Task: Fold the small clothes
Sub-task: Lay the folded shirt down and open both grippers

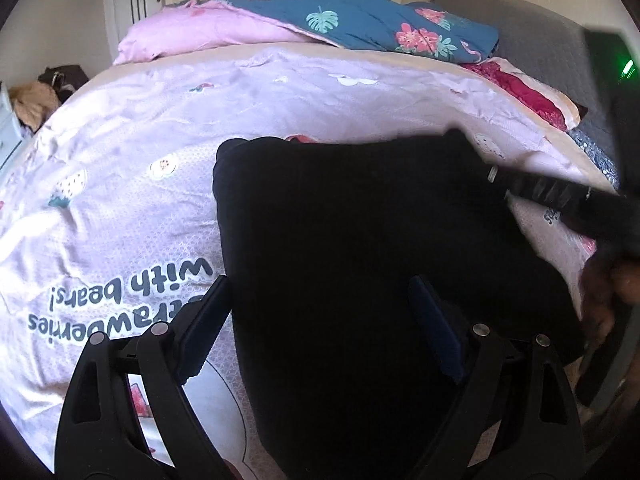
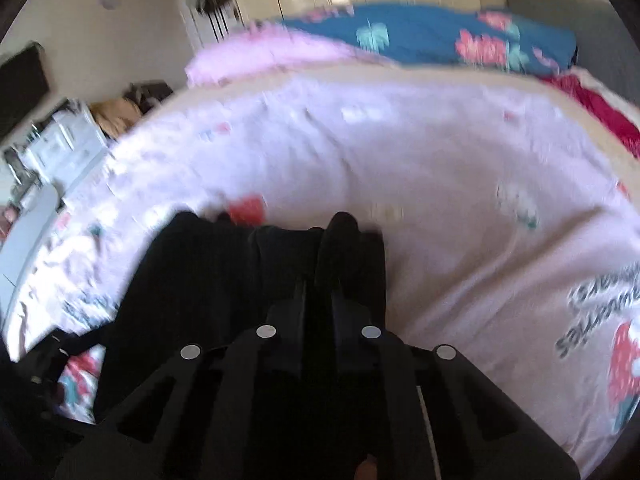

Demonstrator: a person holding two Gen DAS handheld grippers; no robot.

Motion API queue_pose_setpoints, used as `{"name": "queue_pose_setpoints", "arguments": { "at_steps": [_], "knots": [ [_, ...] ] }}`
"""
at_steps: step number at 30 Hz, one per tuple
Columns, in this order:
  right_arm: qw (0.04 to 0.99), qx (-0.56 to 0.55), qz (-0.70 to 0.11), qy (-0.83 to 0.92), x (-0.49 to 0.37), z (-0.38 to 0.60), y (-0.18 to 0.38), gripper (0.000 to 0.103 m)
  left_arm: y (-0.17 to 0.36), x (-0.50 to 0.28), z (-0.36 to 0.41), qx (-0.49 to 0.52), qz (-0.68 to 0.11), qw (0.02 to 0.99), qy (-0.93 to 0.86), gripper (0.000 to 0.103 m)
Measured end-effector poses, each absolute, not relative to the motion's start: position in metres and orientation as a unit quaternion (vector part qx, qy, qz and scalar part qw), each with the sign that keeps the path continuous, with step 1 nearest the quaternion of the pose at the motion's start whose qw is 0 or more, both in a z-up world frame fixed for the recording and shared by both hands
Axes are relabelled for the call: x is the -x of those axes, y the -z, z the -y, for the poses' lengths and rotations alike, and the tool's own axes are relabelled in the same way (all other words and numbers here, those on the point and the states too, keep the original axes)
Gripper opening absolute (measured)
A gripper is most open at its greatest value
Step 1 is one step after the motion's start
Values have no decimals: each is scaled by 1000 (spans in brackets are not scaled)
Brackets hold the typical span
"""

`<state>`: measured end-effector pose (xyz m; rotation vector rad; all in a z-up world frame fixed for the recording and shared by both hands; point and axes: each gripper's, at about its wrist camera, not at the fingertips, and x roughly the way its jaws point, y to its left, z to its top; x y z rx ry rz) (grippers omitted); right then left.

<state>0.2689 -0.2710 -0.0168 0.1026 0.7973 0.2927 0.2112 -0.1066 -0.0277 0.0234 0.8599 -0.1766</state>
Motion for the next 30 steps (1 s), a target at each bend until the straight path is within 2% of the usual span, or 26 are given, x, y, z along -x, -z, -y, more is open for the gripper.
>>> {"name": "queue_pose_setpoints", "arguments": {
  "at_steps": [3, 12, 15, 17, 21, 24, 26, 28, 30],
  "knots": [
    [920, -35, -367, -135, -271, 277, 10, 9, 28, -212, 105, 8, -421, 901, 99, 82],
    [903, -38, -413, -115, -289, 287, 51, 12, 32, -209, 111, 2, -425, 900, 100, 82],
    [905, -36, -411, -100, -289, 288, 51, 22, 32, -208, 109, 6, -427, 899, 100, 82],
    [907, -43, -409, -92, -287, 292, 49, 33, 32, -206, 107, 11, -429, 898, 99, 82],
    [918, -42, -388, -73, -274, 298, 36, 37, 31, -202, 102, 19, -431, 897, 98, 84],
    [925, -44, -370, -71, -258, 300, 25, 46, 27, -198, 100, 23, -431, 897, 96, 84],
    [930, -45, -358, -75, -244, 301, 17, 57, 24, -195, 99, 22, -431, 897, 95, 84],
    [935, -40, -343, -77, -227, 301, 7, 59, 20, -190, 97, 24, -430, 898, 95, 85],
    [939, -38, -332, -76, -215, 300, -1, 71, 16, -186, 95, 28, -428, 899, 94, 88]
  ]
}}
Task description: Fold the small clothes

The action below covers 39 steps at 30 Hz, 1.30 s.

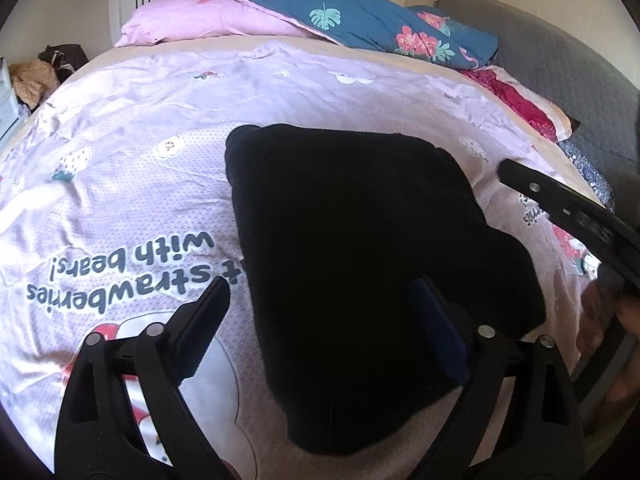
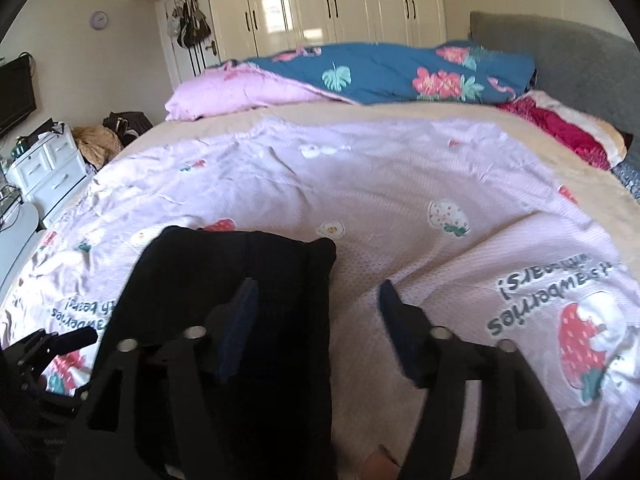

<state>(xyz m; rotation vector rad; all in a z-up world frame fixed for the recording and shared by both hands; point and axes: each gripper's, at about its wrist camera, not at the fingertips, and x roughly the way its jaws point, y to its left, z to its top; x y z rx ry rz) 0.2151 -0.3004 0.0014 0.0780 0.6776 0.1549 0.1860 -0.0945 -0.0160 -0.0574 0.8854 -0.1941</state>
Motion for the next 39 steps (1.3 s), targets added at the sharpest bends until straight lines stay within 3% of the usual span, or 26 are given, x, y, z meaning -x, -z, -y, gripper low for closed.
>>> {"name": "queue_pose_setpoints", "arguments": {
  "at_steps": [5, 9, 23, 39],
  "knots": [
    [953, -53, -285, -84, -167, 305, -26, 92, 1, -166, 84, 33, -414, 905, 93, 94],
    [958, -54, -265, -93, -127, 307, -35, 99, -10, -145, 77, 34, -399, 911, 94, 94],
    [954, -45, -287, -73, -37, 284, 1, 99, 8, -67, 56, 38, -378, 920, 95, 94],
    [941, -22, -332, -56, -29, 275, 31, 99, 22, -54, 49, 38, -387, 916, 99, 94]
  ]
}}
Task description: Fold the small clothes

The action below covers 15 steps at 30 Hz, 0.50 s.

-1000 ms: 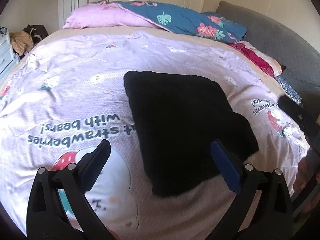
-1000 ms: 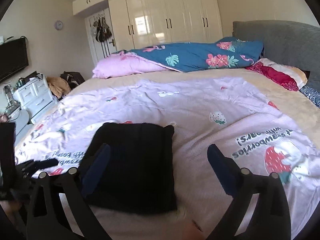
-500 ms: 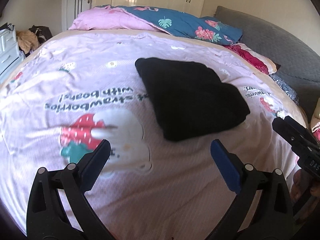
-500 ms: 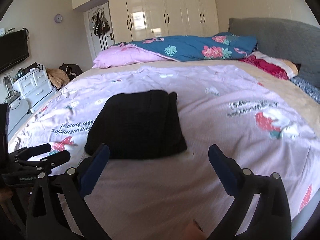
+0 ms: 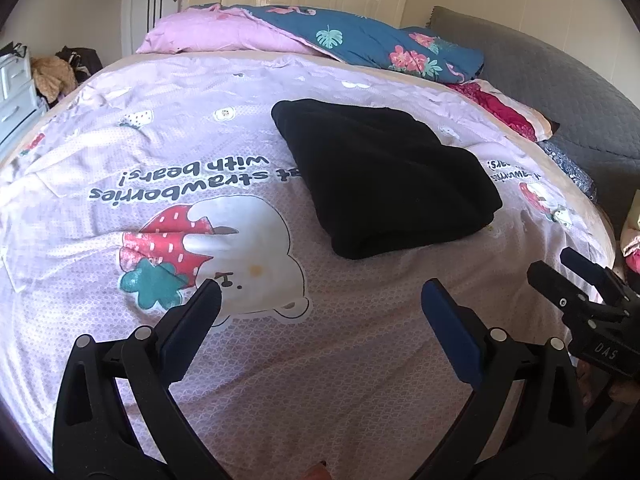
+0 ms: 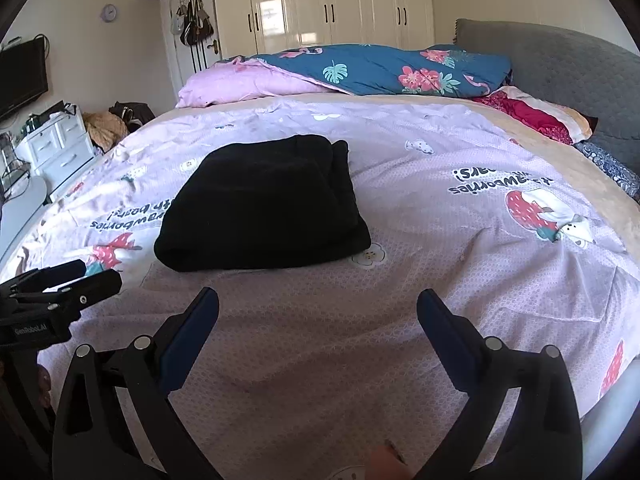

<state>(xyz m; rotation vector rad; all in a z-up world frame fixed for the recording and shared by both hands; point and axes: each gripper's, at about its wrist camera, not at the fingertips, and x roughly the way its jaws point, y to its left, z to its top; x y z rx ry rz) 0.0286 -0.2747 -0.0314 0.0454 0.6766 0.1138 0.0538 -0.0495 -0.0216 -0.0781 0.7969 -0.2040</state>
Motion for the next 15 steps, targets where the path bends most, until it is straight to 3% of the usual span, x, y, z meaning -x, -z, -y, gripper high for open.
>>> {"name": "queue_pose_setpoints", "arguments": {
  "at_steps": [15],
  "knots": [
    [942, -18, -332, -48, -30, 278, 33, 99, 21, -56, 49, 35, -391, 916, 86, 94]
  ]
}}
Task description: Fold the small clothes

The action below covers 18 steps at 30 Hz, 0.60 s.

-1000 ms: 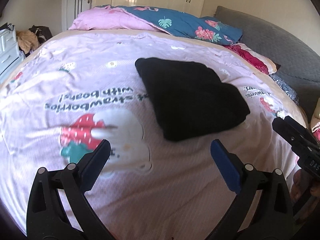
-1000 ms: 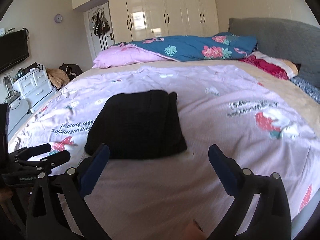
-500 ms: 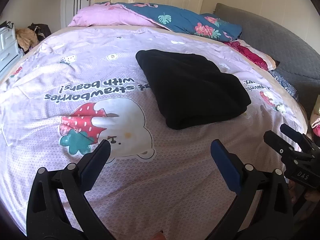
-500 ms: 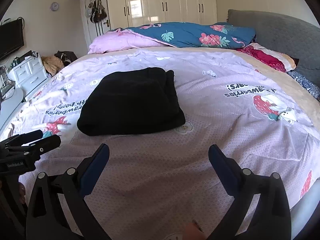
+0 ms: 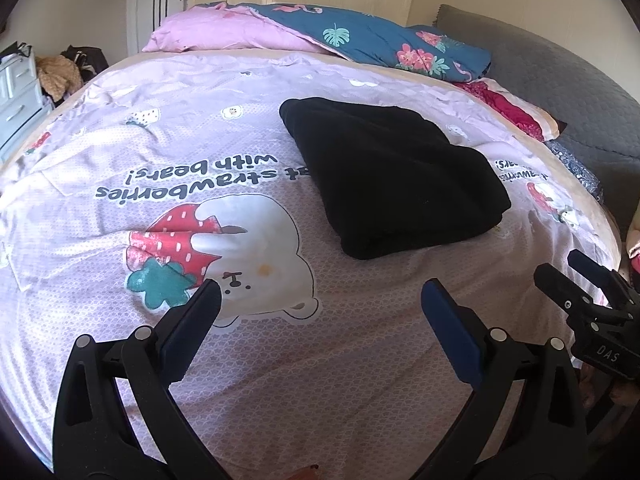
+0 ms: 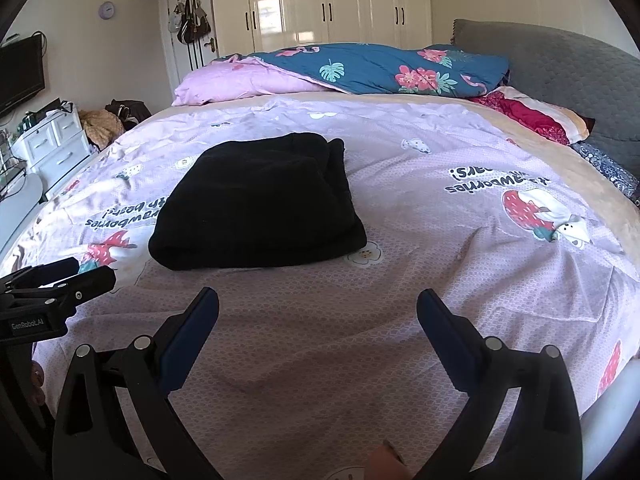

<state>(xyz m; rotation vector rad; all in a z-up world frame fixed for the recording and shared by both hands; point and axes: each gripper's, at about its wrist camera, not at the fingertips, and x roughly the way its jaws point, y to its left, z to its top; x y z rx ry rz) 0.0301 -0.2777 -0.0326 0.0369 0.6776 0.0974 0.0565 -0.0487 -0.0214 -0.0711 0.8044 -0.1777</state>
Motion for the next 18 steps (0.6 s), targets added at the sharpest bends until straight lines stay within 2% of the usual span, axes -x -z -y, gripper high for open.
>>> {"name": "queue_pose_setpoints", "arguments": {
  "at_steps": [18],
  "knots": [
    [940, -13, -337, -42, -30, 276, 35, 99, 21, -58, 46, 31, -393, 916, 79, 94]
  ]
}}
